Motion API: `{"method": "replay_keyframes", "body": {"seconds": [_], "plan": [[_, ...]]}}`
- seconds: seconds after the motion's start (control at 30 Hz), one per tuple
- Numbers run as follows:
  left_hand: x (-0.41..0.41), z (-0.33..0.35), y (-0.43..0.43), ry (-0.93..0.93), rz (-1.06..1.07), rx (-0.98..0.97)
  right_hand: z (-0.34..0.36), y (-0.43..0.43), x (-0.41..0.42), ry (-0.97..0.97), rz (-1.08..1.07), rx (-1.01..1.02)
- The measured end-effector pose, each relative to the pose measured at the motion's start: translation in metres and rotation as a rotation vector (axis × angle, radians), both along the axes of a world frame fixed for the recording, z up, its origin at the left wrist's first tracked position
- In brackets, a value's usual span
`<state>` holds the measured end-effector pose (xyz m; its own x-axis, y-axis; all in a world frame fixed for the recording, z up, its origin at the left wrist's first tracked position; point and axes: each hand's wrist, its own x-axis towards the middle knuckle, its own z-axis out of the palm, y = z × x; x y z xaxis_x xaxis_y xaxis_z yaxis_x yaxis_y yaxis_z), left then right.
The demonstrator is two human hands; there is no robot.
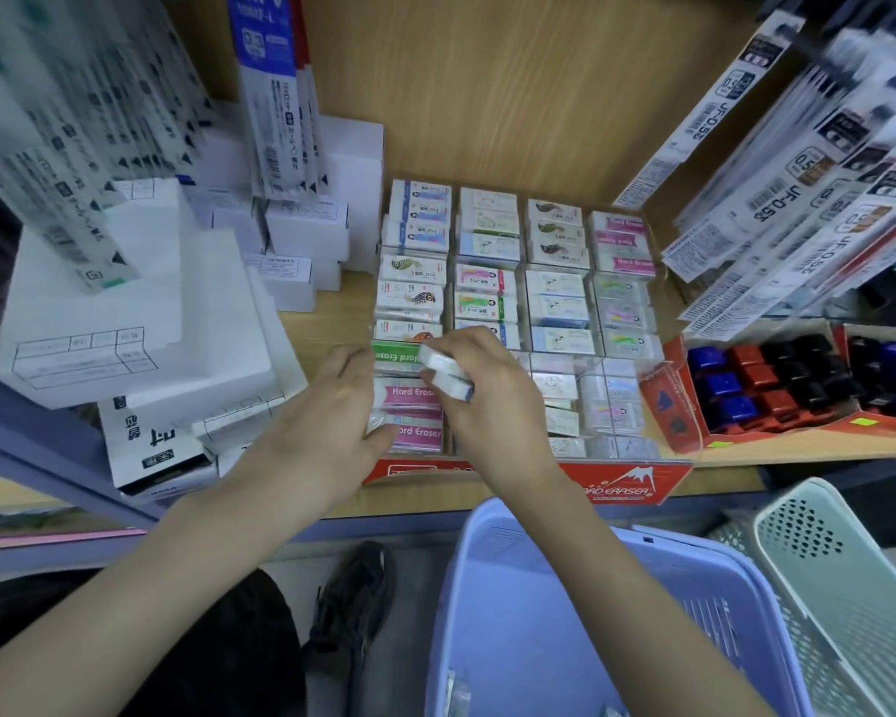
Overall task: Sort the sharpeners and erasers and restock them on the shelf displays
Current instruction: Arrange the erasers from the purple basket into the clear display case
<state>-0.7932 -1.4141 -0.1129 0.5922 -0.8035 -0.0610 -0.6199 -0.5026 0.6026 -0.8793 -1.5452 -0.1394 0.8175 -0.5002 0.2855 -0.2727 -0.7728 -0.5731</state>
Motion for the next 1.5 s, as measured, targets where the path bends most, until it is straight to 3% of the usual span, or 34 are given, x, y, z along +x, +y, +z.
{"method": "replay_keyframes", "body": {"seconds": [0.1, 0.17, 0.3, 0.37, 0.4, 0.63, 0.9, 1.07, 1.23, 1.37, 1.5], "plan": [[-0.001, 0.003, -0.001, -0.036, 0.009, -0.032, 0.001, 0.003, -0.003, 0.048, -0.024, 0.041], [-0.003, 0.009, -0.003, -0.073, 0.035, -0.086, 0.008, 0.006, -0.007, -0.023, -0.068, 0.188], [-0.009, 0.021, -0.004, -0.051, 0.094, -0.272, 0.026, 0.017, -0.036, -0.183, -0.233, 0.778], [-0.014, 0.026, -0.005, 0.091, 0.093, -0.324, 0.028, 0.017, -0.058, -0.200, -0.247, 1.096], [-0.016, 0.026, -0.007, 0.173, 0.095, -0.327, 0.028, 0.016, -0.068, -0.196, -0.209, 1.160], [-0.036, 0.028, -0.018, 0.619, -0.050, -0.250, 0.045, 0.018, -0.106, -0.229, -0.095, 1.240], [-0.051, 0.032, -0.037, 0.915, -0.029, -0.364, 0.056, 0.024, -0.120, -0.245, -0.139, 1.175], [-0.047, 0.031, -0.036, 0.908, -0.094, -0.218, 0.052, 0.024, -0.131, -0.221, -0.174, 0.946], [-0.042, 0.024, -0.025, 0.931, -0.240, -0.047, 0.054, 0.034, -0.132, -0.133, 0.043, 0.957], [-0.038, 0.020, -0.017, 0.905, -0.306, -0.029, 0.052, 0.039, -0.126, -0.113, 0.065, 0.854], [-0.033, 0.021, 0.002, 0.802, -0.297, -0.014, 0.049, 0.042, -0.116, -0.080, 0.106, 0.894]]}}
